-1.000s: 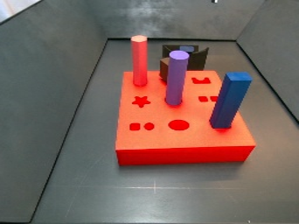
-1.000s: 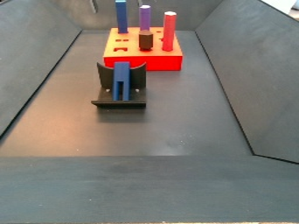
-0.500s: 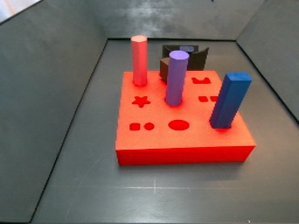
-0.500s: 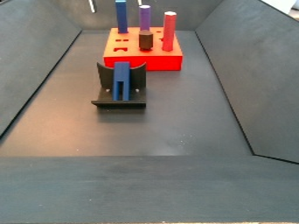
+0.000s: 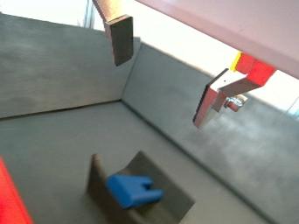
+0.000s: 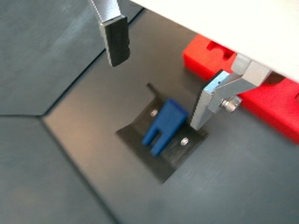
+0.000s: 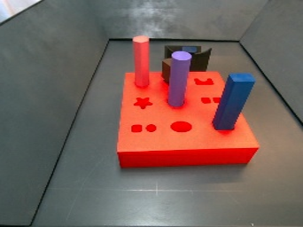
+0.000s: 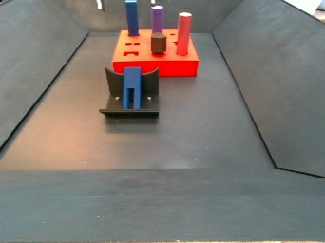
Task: Pick up the square-circle object. Move up. Place the square-circle object on the fixture. Regrasp the square-circle object. Move to above the board. Insert the square-circle object.
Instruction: Regrasp the square-circle object.
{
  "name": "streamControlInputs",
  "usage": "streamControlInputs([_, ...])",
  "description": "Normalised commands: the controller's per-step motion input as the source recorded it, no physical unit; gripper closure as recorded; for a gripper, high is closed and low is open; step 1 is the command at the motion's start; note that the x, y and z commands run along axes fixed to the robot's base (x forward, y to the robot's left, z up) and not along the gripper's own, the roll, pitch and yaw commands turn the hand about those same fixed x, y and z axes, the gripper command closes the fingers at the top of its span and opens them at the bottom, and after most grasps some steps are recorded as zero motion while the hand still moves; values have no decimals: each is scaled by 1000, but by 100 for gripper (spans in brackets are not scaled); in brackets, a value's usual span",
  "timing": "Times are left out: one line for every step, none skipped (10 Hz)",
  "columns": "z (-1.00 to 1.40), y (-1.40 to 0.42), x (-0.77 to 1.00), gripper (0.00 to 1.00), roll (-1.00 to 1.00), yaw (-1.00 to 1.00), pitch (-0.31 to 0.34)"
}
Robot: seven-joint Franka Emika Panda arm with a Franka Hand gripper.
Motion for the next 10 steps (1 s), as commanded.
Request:
streamControlInputs([-8,-26,35,0,1000,18,13])
streamControlInputs([-12,-29,46,0,1000,22,31])
streamControlInputs([-13,-30,58,0,1000,30,55])
streamControlInputs([-9,-36,74,0,980,50,94])
streamControlInputs([-11,-40,80,0,785,62,114])
streamControlInputs([-20,-39,89,0,533,86,125])
streamControlInputs([-15,-41,90,0,411,101,123])
streamControlInputs([-7,-25,78,0,250,128,106])
streamControlInputs([-4,-26,69,0,209,139,88])
streamControlInputs([-1000,75,30,0,155,259,114])
